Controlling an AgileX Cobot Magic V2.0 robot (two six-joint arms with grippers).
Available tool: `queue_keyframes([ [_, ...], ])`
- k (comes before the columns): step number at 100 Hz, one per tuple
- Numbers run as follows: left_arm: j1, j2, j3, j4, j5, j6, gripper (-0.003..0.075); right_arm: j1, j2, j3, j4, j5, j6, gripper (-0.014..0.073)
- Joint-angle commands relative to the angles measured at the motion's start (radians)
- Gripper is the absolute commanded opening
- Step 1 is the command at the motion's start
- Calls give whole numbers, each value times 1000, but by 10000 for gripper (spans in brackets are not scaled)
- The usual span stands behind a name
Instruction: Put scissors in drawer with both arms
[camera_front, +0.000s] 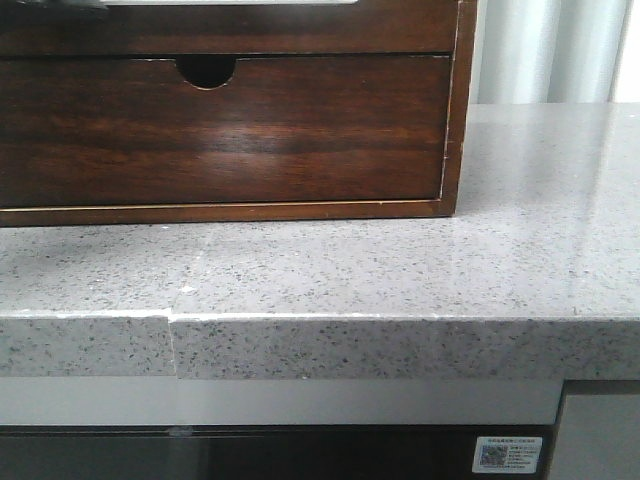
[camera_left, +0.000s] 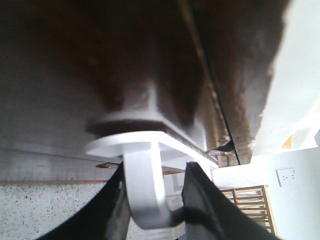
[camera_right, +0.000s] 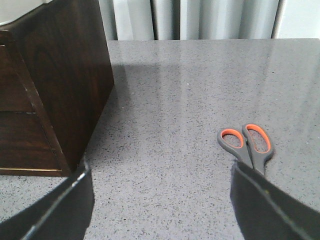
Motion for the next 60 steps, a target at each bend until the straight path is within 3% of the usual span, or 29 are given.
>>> queue_keyframes([
  [1, 3, -27, -32, -86, 105, 34, 131, -6, 13, -36, 2, -92, -1, 510],
  [60, 3, -178, 92, -47, 203, 34, 114, -6, 13, -36, 2, -75, -1, 510],
])
